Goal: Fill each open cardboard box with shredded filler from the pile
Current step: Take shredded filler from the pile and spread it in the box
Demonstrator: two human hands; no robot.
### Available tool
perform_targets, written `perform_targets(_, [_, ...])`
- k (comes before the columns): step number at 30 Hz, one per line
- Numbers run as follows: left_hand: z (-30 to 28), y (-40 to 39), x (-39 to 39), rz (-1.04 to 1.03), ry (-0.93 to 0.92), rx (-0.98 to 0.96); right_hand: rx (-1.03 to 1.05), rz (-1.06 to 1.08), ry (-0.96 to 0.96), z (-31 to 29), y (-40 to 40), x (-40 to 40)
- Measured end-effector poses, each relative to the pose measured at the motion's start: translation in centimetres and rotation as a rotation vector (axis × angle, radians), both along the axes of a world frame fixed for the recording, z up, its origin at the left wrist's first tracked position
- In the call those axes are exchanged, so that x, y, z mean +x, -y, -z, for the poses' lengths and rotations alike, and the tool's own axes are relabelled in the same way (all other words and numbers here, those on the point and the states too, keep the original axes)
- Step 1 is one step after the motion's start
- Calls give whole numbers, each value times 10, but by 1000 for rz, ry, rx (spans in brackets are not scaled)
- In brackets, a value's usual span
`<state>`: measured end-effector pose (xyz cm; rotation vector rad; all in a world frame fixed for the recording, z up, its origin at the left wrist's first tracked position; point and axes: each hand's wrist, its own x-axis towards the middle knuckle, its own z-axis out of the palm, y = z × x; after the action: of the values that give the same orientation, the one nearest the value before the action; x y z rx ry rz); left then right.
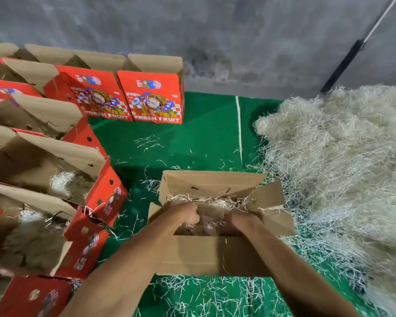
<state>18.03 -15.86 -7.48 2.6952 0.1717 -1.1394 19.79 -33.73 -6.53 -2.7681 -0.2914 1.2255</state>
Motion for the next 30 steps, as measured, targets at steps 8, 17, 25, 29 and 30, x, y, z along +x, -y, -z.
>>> perform_targets(8, [23,-1,20,84,182,95,-92,-292,248,8,-17,32])
perform_targets(17, [62,8,24,-77,-78,40,-230,-277,-110,57,-18,50])
perform_targets(25, [40,17,17,20,-111,173,-106,-223,-59,49,-15,38])
perform_targets(29, [18,20,26,14,115,89,2,-204,313,19,-4,46])
perform_targets(30, [14,19,28,-3,139,28,21,-178,279,14,-3,48])
